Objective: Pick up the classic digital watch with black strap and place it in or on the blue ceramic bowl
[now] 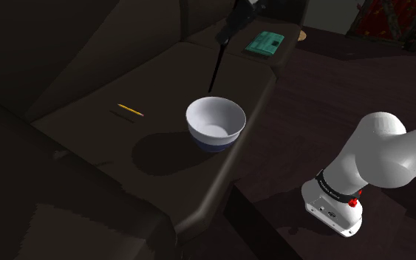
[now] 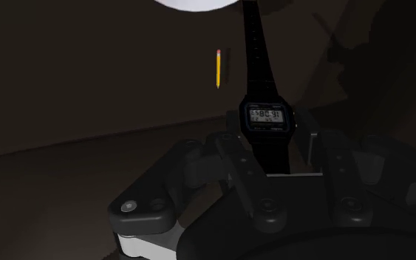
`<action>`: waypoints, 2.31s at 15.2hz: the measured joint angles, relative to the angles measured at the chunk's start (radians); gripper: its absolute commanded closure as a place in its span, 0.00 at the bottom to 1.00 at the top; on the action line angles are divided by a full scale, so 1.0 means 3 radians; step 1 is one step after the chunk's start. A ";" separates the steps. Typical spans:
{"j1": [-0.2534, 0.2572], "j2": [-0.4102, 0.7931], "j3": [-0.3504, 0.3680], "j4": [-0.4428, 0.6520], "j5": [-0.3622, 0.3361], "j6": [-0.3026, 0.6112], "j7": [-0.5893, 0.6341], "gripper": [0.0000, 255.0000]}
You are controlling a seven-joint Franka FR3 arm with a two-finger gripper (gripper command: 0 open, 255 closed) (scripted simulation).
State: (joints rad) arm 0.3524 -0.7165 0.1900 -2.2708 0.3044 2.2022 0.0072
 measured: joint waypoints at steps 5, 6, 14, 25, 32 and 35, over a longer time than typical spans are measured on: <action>0.0030 -0.0077 0.0007 -0.0281 0.0047 0.0199 -0.0049 1.00; 0.0036 -0.0091 0.0016 -0.0332 0.0056 0.0237 -0.0050 1.00; 0.0086 -0.0109 0.0046 -0.0714 0.0138 0.0595 -0.0125 1.00; 0.0093 -0.0114 0.0052 -0.0757 0.0149 0.0636 -0.0130 0.00; 0.0075 -0.0362 -0.0049 -0.0631 0.0086 0.0254 -0.0116 0.00; 0.0073 -0.0412 -0.0055 -0.0610 0.0076 0.0181 -0.0099 0.00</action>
State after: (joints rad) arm 0.3744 -0.8402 0.1735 -2.4537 0.3271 2.2565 -0.0226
